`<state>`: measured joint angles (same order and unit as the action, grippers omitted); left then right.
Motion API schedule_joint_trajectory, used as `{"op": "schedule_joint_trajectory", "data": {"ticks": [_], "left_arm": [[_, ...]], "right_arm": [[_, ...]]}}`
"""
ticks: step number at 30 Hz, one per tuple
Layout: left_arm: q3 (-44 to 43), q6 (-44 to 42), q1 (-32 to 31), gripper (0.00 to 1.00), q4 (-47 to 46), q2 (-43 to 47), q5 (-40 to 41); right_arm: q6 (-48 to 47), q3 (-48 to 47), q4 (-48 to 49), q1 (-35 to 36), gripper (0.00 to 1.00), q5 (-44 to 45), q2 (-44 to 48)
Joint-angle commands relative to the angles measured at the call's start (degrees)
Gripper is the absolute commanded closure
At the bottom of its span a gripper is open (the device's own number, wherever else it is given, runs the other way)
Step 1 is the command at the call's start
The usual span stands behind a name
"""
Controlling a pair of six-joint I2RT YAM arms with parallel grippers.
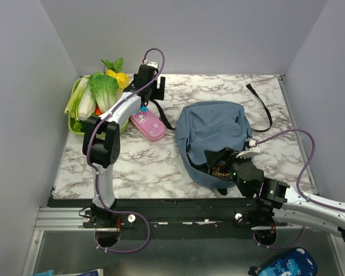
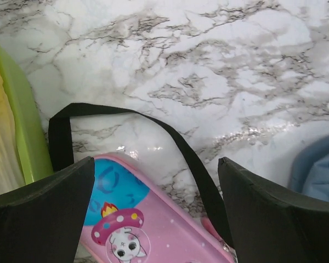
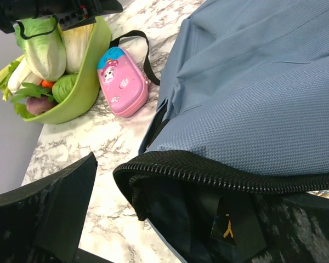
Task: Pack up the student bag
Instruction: Move the stationery to the center of the board.
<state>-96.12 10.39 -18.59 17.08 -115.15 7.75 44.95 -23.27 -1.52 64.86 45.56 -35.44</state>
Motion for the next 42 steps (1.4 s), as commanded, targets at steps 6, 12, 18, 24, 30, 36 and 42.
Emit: {"op": "schedule_joint_trajectory", "data": {"ticks": [6, 12, 18, 24, 30, 36, 42], "left_arm": [[-7.16, -3.8, 1.28, 0.01, 2.87, -8.68, 8.51], [-14.26, -0.65, 1.62, 0.01, 12.96, -11.41, 7.02], [-12.25, 3.05, 3.38, 0.01, 15.17, -10.97, 4.72], [-11.29, 0.7, 6.11, 0.01, 19.92, -11.41, 6.57], [-8.65, -1.69, 5.14, 0.01, 19.39, -10.88, 9.47], [-8.75, -1.6, 4.09, 0.01, 24.14, -13.17, 11.42], [5.75, -6.17, 2.86, 0.02, 18.52, -4.39, 3.95]], "right_arm": [[-0.04, 1.73, -1.03, -0.26, 0.01, 1.72, 1.6], [0.14, 1.73, -3.49, -0.35, 0.01, 2.16, 4.32], [0.49, 3.23, -4.02, -0.26, 0.03, 2.25, 7.58], [0.14, 3.58, -4.46, -0.26, 0.05, 1.55, 9.25], [-0.39, 3.67, -3.05, -0.26, 0.05, 0.94, 8.99], [-1.09, 3.23, -1.74, -0.26, 0.06, 0.58, 8.28], [-2.32, 2.7, -1.12, -0.35, 0.06, 0.49, 8.2]]}}
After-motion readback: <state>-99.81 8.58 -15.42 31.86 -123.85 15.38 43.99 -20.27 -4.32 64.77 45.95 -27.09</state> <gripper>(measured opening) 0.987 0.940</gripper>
